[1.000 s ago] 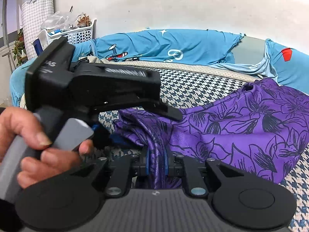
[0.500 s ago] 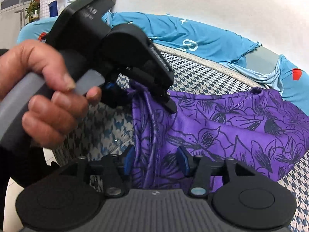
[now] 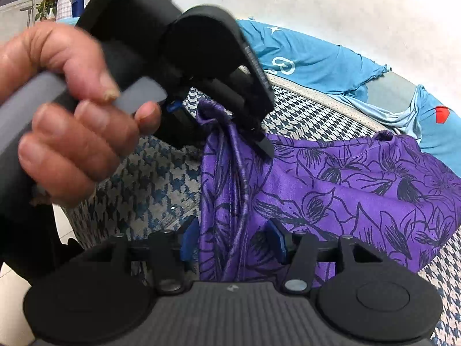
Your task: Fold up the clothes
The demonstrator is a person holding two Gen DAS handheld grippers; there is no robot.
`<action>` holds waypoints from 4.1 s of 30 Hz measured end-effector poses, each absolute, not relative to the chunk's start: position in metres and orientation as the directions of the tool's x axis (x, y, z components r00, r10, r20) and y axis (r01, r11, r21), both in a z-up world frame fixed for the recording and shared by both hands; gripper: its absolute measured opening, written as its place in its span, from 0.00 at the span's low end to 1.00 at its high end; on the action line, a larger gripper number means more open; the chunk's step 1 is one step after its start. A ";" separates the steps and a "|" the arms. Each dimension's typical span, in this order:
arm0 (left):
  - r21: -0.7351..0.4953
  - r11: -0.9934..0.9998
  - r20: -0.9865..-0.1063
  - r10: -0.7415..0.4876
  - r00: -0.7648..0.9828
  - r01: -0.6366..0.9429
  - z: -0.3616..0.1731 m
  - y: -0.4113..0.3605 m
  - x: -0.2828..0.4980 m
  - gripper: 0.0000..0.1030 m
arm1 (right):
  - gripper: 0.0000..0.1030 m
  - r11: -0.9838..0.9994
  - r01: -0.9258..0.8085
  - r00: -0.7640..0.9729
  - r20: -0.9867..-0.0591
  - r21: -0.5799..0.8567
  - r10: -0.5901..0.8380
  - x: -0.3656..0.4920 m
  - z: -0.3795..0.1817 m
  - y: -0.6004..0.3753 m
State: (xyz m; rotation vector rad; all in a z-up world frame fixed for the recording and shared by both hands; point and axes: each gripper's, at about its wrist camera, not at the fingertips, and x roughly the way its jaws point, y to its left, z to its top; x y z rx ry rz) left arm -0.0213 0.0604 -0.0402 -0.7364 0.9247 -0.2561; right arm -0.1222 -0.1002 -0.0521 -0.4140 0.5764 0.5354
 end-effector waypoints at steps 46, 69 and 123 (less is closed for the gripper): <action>-0.358 0.921 -0.739 -0.177 0.650 -0.156 0.009 0.197 0.044 0.14 | 0.15 0.700 -0.638 0.508 -0.509 0.320 0.695 -0.020 -0.009 0.021; -0.322 0.938 -0.708 -0.149 0.690 -0.128 0.018 0.160 0.021 0.52 | 0.22 0.881 -0.437 0.702 -0.545 0.180 0.459 -0.044 0.006 -0.099; -0.139 0.990 -0.708 -0.101 0.699 0.002 -0.010 0.065 -0.069 0.81 | 0.17 0.957 -0.229 0.784 -0.549 0.178 0.290 -0.047 -0.001 -0.181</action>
